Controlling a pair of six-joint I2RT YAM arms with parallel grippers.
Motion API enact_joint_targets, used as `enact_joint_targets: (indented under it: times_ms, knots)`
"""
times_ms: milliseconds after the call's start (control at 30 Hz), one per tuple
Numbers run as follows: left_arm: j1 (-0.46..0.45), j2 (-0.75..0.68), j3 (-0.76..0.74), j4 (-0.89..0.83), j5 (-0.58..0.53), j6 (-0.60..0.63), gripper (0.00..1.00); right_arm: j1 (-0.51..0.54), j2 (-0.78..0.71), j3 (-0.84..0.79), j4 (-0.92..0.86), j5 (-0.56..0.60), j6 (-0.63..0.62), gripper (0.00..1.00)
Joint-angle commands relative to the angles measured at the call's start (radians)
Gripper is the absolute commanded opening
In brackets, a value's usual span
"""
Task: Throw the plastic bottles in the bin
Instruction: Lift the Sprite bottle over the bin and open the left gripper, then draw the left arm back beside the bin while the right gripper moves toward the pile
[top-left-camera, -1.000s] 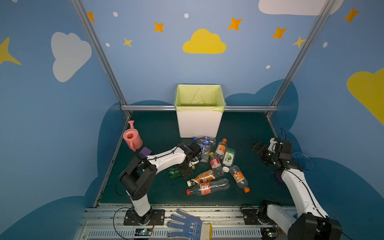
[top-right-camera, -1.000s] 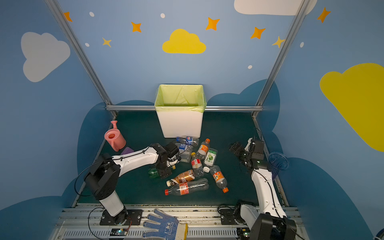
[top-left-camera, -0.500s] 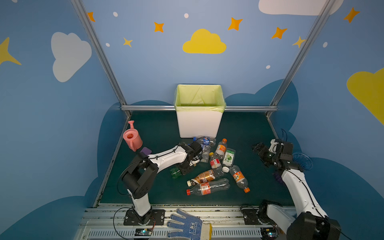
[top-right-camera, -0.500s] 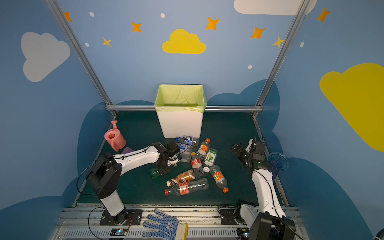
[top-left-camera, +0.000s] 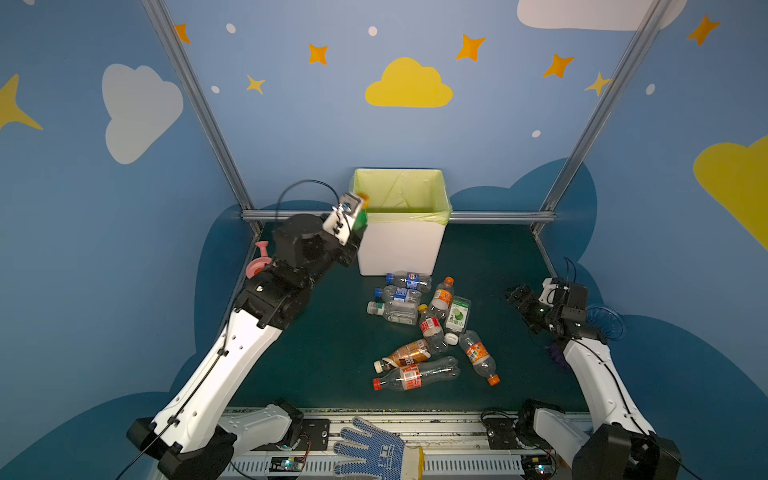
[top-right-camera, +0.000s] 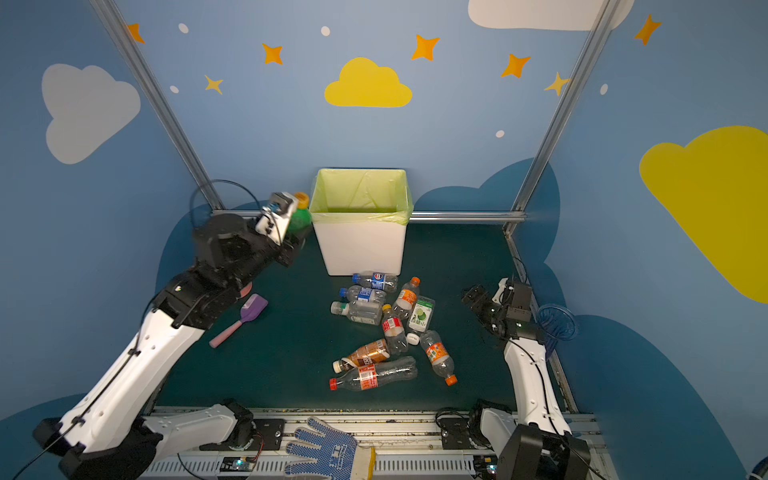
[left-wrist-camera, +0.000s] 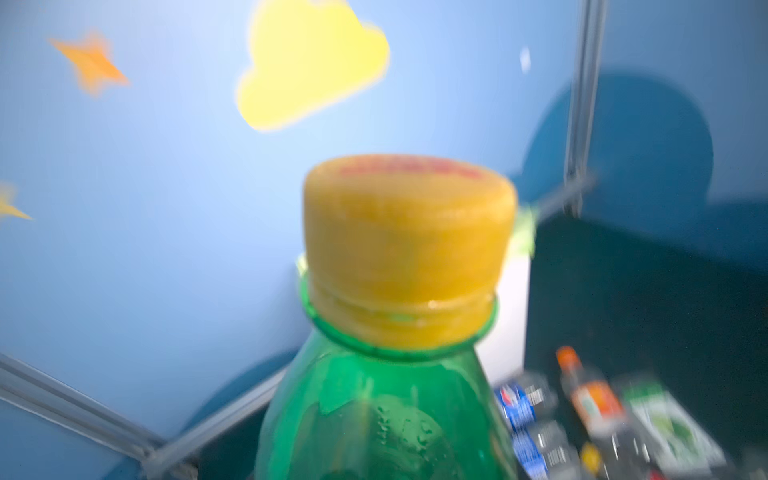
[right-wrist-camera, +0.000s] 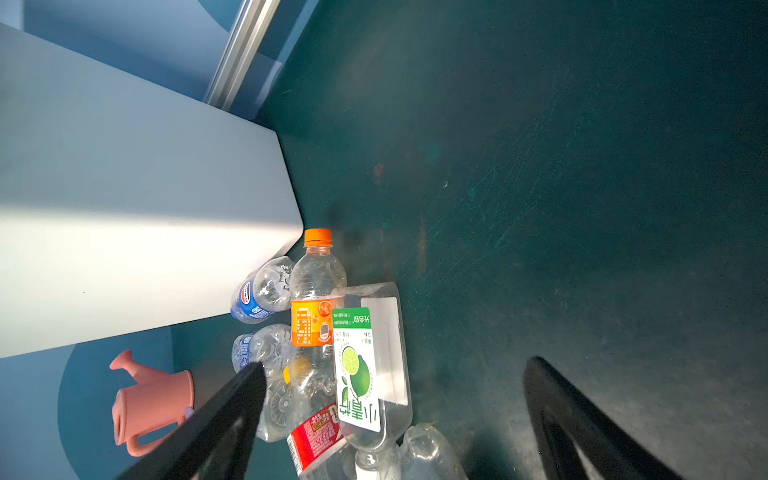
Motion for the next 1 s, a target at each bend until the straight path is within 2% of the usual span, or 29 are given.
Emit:
enact_joint_targets:
  times_ms: [0,167,267,333,400,433,467,500,567,600,733,800,967]
  knots:
    - [0.062,0.054,0.078,0.305,0.124,-0.15,0.43,-0.007,-0.024,-0.004,0.008,-0.013,-0.006,0.95]
    - [0.072,0.285,0.3,0.276,0.18,-0.289,0.46,-0.017,-0.066,-0.009,-0.02,-0.01,-0.026,0.95]
    - [0.074,0.518,0.52,0.081,0.159,-0.406,0.48,-0.025,-0.087,-0.015,-0.018,-0.014,-0.023,0.95]
    - [0.075,0.749,0.846,-0.234,0.155,-0.479,0.48,-0.029,-0.095,-0.014,-0.017,-0.025,-0.021,0.95]
    - [0.076,0.96,1.207,-0.497,0.186,-0.518,0.56,-0.035,-0.103,-0.015,-0.03,-0.03,-0.028,0.95]
    - [0.077,1.057,1.423,-0.588,0.226,-0.516,0.61,-0.038,-0.109,-0.013,-0.04,-0.033,-0.037,0.95]
    - [0.075,1.121,1.563,-0.621,0.251,-0.523,0.68,-0.043,-0.114,-0.012,-0.047,-0.031,-0.043,0.95]
    - [0.076,1.11,1.562,-0.577,0.279,-0.54,0.75,-0.047,-0.12,-0.012,-0.054,-0.029,-0.051,0.95]
    - [0.073,1.007,1.378,-0.413,0.339,-0.548,0.87,-0.055,-0.13,-0.015,-0.059,-0.029,-0.053,0.95]
    - [0.063,0.936,1.26,-0.319,0.34,-0.541,1.0,-0.059,-0.132,-0.015,-0.06,-0.033,-0.051,0.95]
    - [0.001,0.684,0.801,0.053,0.243,-0.465,1.0,-0.06,-0.142,-0.058,-0.06,-0.051,-0.028,0.95]
    - [-0.02,0.607,0.67,0.131,0.218,-0.432,1.0,-0.06,-0.145,-0.063,-0.065,-0.063,-0.037,0.95]
    - [-0.023,0.451,0.416,0.193,0.193,-0.427,1.0,-0.053,-0.146,-0.062,-0.122,-0.077,-0.066,0.95]
